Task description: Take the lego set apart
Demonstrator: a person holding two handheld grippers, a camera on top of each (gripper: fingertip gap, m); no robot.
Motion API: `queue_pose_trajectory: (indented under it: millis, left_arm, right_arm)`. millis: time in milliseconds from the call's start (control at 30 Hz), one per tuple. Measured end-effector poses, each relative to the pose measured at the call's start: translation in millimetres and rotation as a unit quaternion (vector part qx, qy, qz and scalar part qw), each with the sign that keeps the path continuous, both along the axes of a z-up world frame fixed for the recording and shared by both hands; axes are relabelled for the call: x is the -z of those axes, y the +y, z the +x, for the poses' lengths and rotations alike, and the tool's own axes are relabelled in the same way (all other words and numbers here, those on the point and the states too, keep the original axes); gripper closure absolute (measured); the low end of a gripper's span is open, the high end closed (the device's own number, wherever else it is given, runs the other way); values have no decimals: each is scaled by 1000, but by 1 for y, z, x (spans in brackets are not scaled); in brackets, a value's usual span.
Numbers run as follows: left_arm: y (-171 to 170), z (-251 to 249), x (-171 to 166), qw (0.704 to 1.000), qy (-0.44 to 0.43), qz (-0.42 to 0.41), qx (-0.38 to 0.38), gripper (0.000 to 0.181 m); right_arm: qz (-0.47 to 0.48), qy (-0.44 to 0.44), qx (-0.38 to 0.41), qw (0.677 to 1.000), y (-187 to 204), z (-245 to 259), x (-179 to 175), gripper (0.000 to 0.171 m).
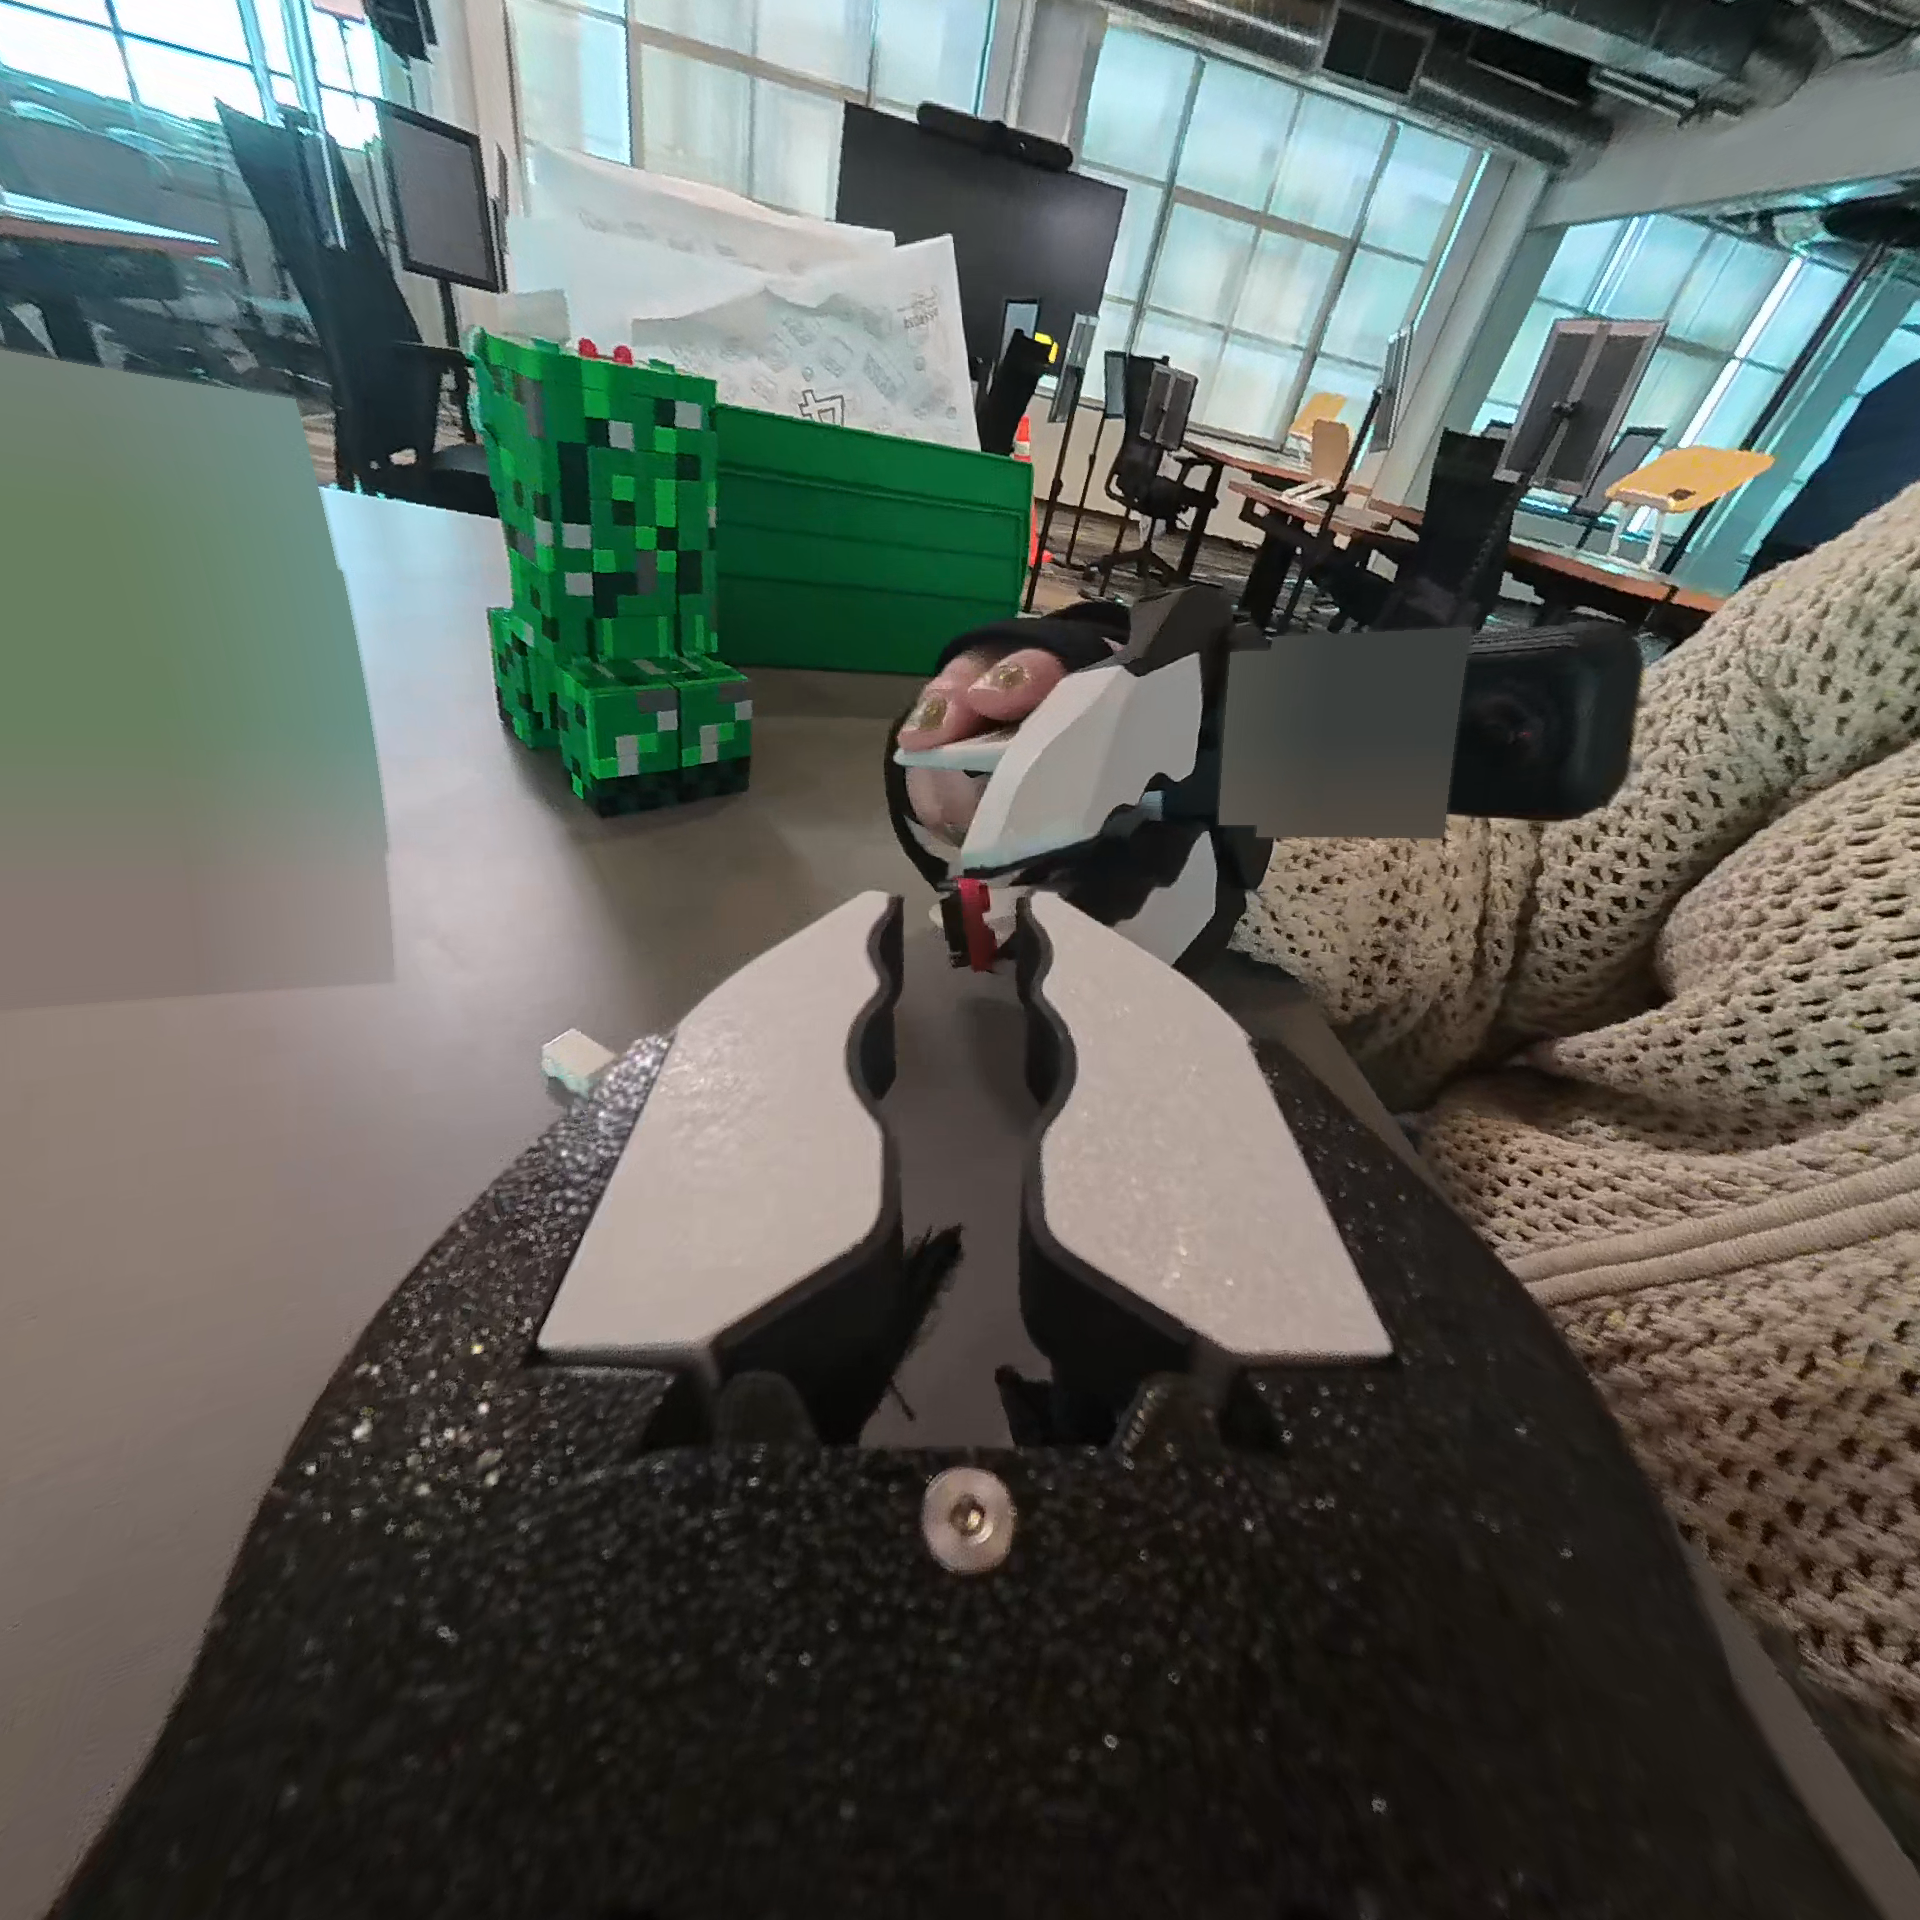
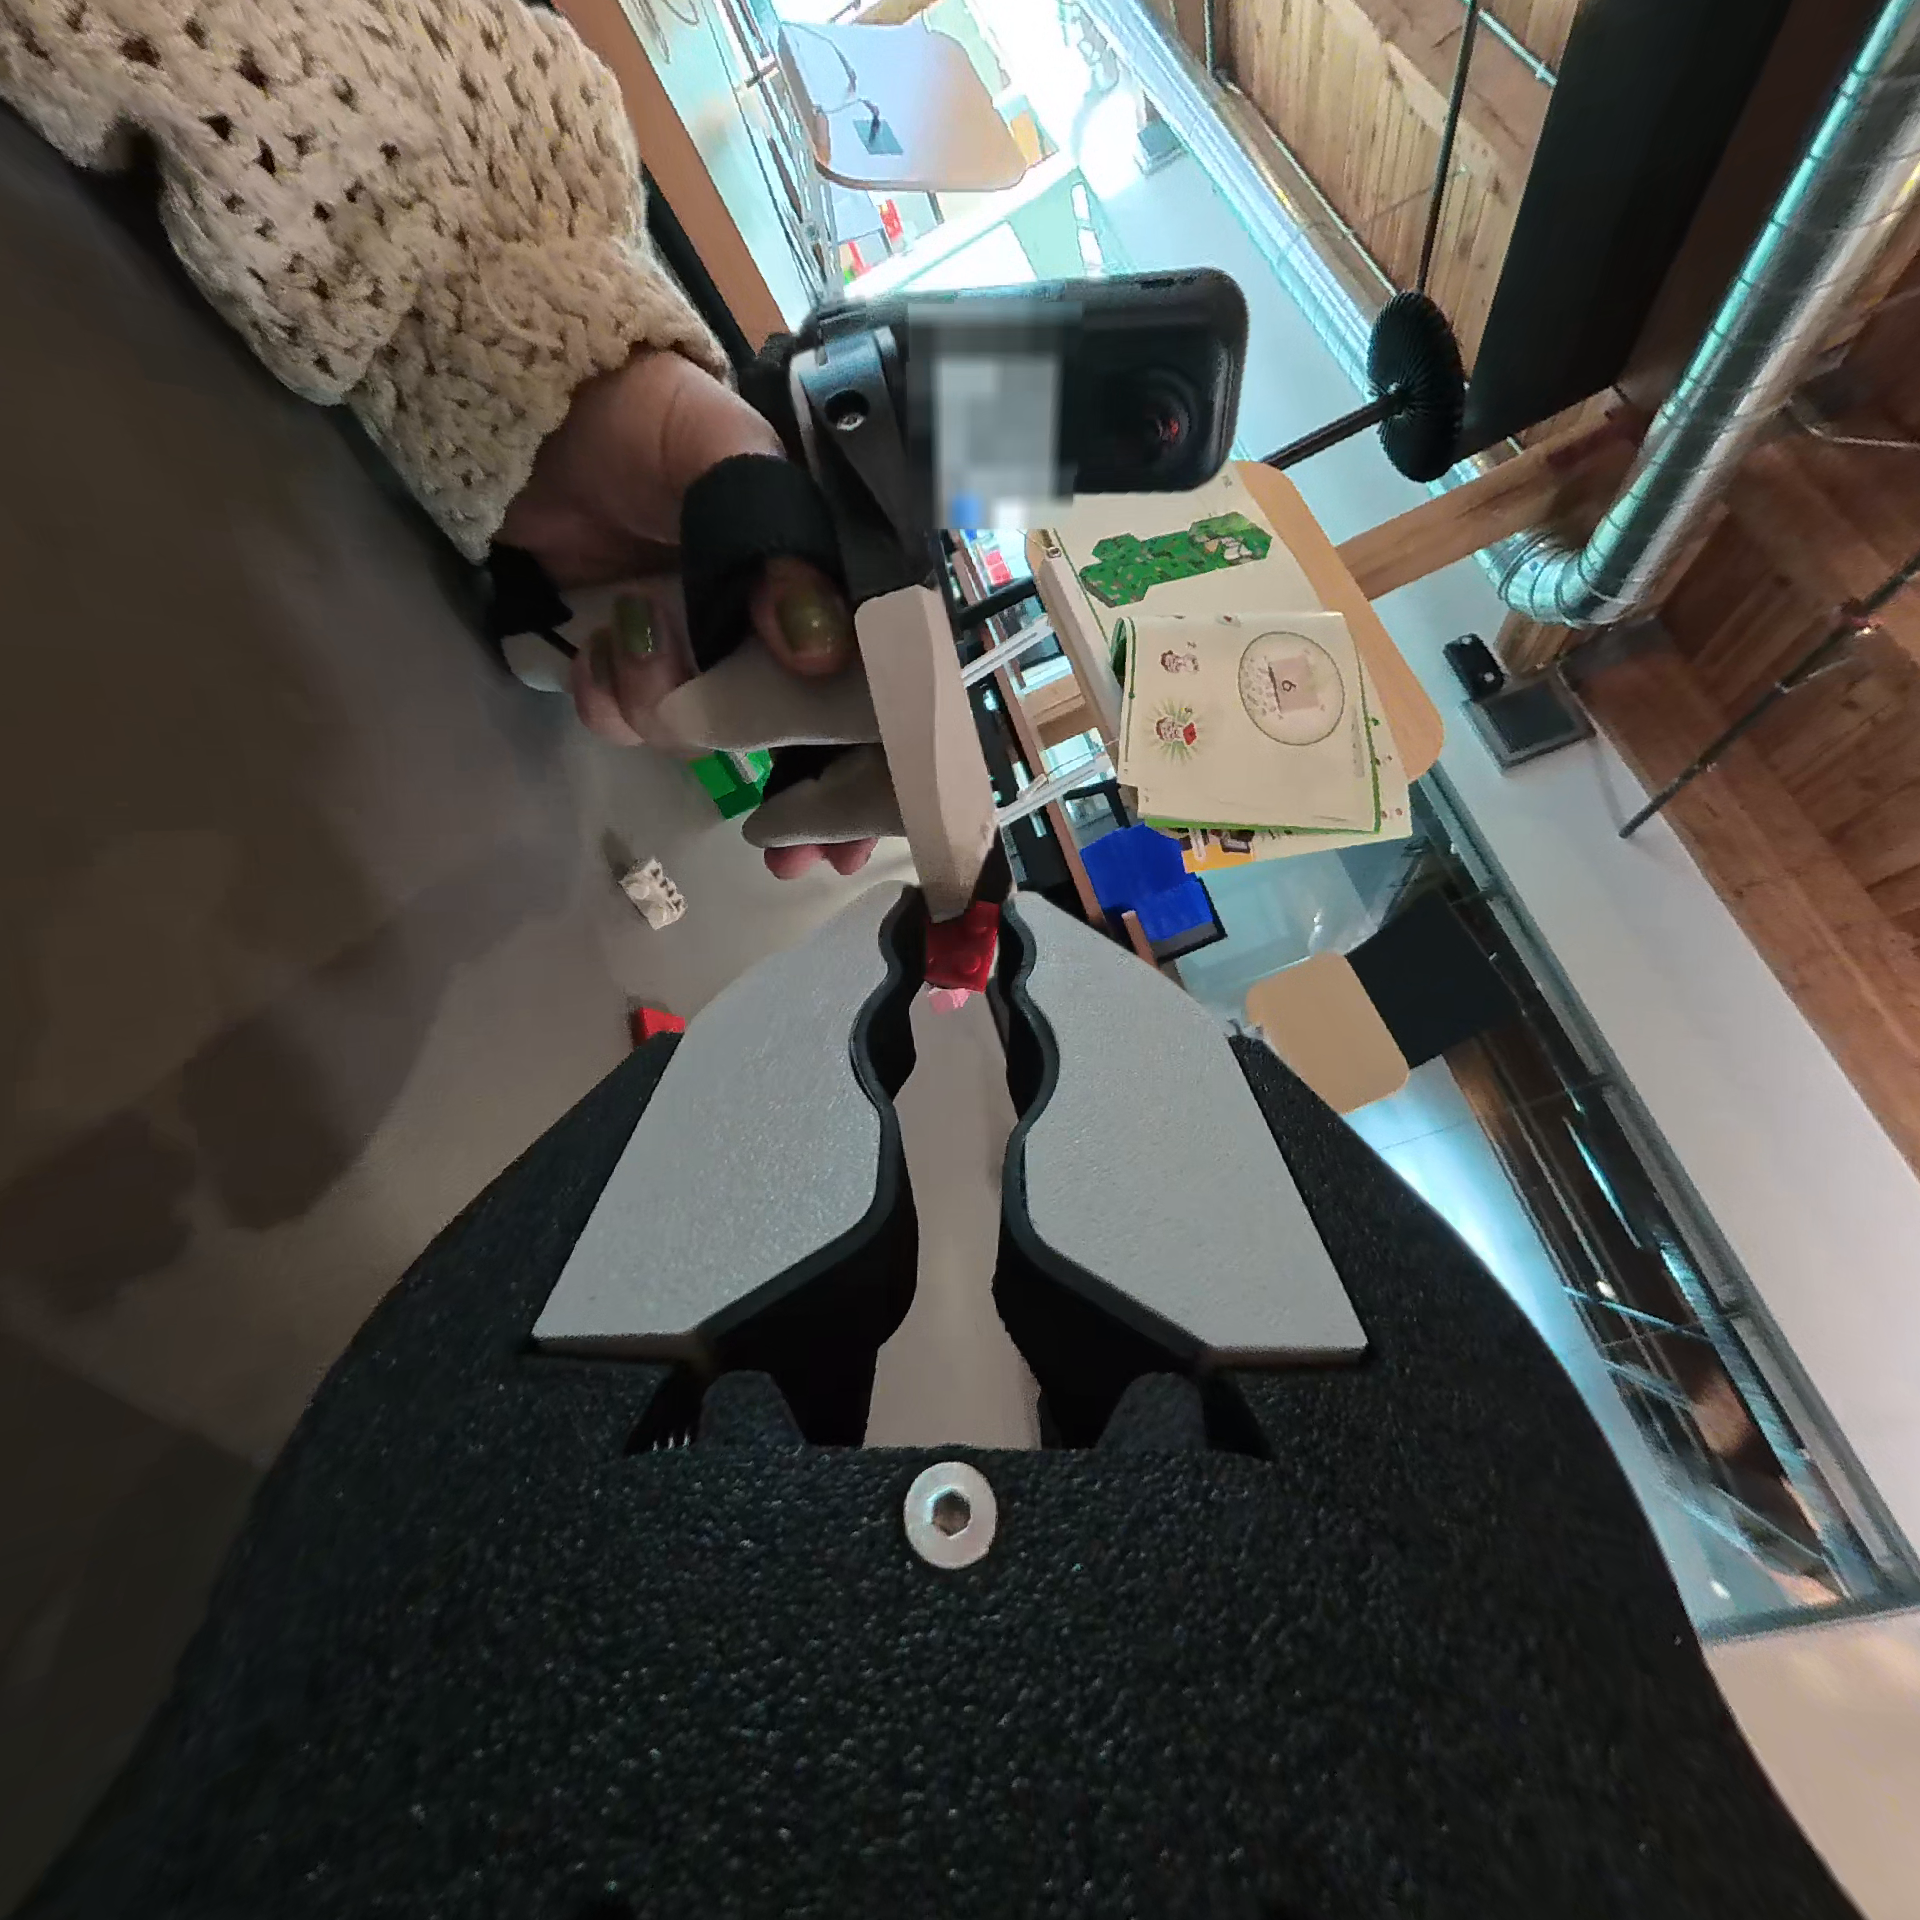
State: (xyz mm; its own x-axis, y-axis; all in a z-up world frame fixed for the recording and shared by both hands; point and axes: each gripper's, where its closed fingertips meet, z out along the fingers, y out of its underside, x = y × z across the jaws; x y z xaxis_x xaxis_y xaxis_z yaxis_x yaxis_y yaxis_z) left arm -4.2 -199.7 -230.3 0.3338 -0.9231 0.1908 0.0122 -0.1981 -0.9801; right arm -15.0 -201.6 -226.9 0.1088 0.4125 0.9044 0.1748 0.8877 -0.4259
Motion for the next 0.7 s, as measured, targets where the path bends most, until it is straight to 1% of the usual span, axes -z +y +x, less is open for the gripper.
queue_pose_trajectory:
  millis: [67,133,167,267,333,367,433,467,500,533,567,600,633,700]
  left_arm:
    - [-3,2,1,1000,5,-1,14,173]
    - [-4,2,0,1000,6,12,11,174]
    - [-3,1,-2,999,6,32,2,175]
    - [4,-6,-6,995,22,91,-44,174]
    - [9,-14,-14,983,38,156,-94,174]
    - [13,-19,-18,971,54,196,-129,174]
    - [20,-32,-27,931,97,283,-208,174]
    - [23,-37,-29,905,132,325,-241,174]
    - [26,-41,-29,875,172,365,-269,174]
    - [25,-41,-29,843,209,407,-283,174]
    - [22,-37,-29,814,237,448,-285,174]
    - [18,-30,-28,790,256,482,-279,174]
    - [13,-22,-26,776,270,504,-268,174]
    - [4,-8,-23,760,281,532,-244,174]
  right_arm:
    - [6,-4,-3,1000,-2,-1,1,160]
    - [13,-2,-3,1000,-3,-1,1,160]
    - [17,3,-1,1000,-3,-1,-1,159]
    - [32,8,21,999,3,-1,-3,157]
    - [31,12,32,999,7,0,-4,152]
    - [26,15,39,999,9,0,-5,153]
    - [-3,25,48,999,15,1,-7,153]
    - [-43,37,45,997,18,3,-10,152]
    - [-114,47,22,992,17,3,-12,152]
    - [-208,48,-21,977,14,3,-12,152]
    - [-305,46,-69,949,10,4,-13,152]
    - [-388,44,-114,914,7,6,-16,150]
    - [-455,47,-150,876,6,7,-20,146]
    - [-553,59,-196,808,8,10,-26,137]
